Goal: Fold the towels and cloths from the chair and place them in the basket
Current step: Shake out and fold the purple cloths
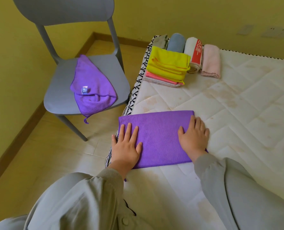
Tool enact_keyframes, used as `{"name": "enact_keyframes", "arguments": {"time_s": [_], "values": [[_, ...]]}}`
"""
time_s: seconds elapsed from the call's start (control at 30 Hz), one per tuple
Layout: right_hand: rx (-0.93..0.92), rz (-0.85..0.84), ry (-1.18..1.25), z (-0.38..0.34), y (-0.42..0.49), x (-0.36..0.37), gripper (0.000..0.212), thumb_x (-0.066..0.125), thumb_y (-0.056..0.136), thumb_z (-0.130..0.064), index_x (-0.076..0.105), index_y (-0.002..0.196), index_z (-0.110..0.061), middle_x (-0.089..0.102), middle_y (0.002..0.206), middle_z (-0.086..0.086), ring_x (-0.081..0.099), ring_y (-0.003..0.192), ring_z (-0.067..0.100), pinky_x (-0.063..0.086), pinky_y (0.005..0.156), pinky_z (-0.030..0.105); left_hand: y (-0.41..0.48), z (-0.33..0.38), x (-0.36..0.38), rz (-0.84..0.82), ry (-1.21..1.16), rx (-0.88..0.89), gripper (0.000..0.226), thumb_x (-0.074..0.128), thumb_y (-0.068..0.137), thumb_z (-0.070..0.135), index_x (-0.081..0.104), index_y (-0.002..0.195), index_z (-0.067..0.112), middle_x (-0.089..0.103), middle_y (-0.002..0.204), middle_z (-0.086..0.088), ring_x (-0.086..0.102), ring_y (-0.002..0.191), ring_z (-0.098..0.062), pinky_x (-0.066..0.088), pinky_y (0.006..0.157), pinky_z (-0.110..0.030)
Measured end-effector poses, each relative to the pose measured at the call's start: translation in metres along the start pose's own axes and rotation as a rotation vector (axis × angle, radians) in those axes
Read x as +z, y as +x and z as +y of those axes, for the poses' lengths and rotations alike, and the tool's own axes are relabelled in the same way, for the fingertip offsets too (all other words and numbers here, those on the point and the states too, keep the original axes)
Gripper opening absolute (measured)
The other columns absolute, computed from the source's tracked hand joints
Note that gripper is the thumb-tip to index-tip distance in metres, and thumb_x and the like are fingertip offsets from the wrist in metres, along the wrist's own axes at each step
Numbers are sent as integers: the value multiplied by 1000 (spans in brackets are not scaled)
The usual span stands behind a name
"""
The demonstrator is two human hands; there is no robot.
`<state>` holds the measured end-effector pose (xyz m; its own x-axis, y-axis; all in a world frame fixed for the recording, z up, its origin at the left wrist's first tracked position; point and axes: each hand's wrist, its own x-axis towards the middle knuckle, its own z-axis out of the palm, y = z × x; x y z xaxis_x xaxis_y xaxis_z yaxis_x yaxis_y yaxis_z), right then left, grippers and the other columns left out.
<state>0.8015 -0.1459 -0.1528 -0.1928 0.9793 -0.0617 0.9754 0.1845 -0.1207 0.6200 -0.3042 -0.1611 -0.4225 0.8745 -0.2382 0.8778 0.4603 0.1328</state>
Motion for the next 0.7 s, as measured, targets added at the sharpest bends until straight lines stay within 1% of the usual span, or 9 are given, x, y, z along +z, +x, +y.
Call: {"name": "enact_keyframes", "arguments": {"time_s": [0.1,0.17,0.23,0.3,0.37,0.43,0.5,0.6,0.7], "values": [[184,-3,368,-9,19,-17,58,53,90,-36,40,136,-3,50,133,18,47,120,32,37,98,38,2,1,-4,-58,13,-4,70,-4,86,57,-7,151,30,-13,160,3,-14,146,-22,7,116,-53],[359,-100,707,-13,35,-32,39,54,91,-29,54,116,1,62,97,14,57,88,30,43,75,34,4,1,-12,-111,29,7,63,13,97,53,-7,151,29,-14,159,2,-14,146,-22,8,116,-52],[493,-181,934,-14,41,-44,27,55,92,-23,59,102,2,52,72,6,50,76,23,38,66,30,6,2,-25,-167,18,13,64,25,98,49,-5,152,29,-12,160,2,-11,147,-22,9,116,-51],[504,-200,986,-17,41,-51,9,57,91,-17,57,87,-9,44,67,4,45,73,20,36,61,28,10,3,-40,-202,-78,-7,68,39,97,42,2,152,26,-6,160,1,-5,147,-22,10,115,-52],[357,-154,917,-28,39,-57,31,57,90,-13,41,63,-12,33,59,2,34,59,20,26,50,28,15,4,-54,-178,-249,-54,70,47,94,32,10,152,21,3,160,-2,4,147,-21,13,115,-50],[126,-106,826,-44,33,-67,42,59,88,-13,32,56,-13,27,55,1,26,55,19,20,49,31,16,6,-67,-102,-408,-47,67,51,93,25,19,151,14,14,158,-8,13,146,-23,18,116,-42],[-95,-116,779,-66,22,-83,38,62,87,-14,38,57,-8,27,56,1,25,57,18,19,51,32,14,7,-84,-39,-571,3,64,54,92,17,25,148,9,26,155,-10,24,143,-23,22,114,-30],[-326,-169,789,-92,7,-108,34,66,85,-15,48,59,-3,29,57,3,26,59,14,20,54,31,8,5,-116,57,-750,14,61,55,90,8,30,146,10,39,148,-7,40,133,-22,29,99,-17],[-492,-167,737,-111,-4,-139,30,69,82,-15,56,61,2,37,58,6,31,60,13,23,56,31,4,-1,-155,158,-954,-43,57,52,91,3,34,145,14,43,145,-2,47,124,-13,37,96,-19]]}}
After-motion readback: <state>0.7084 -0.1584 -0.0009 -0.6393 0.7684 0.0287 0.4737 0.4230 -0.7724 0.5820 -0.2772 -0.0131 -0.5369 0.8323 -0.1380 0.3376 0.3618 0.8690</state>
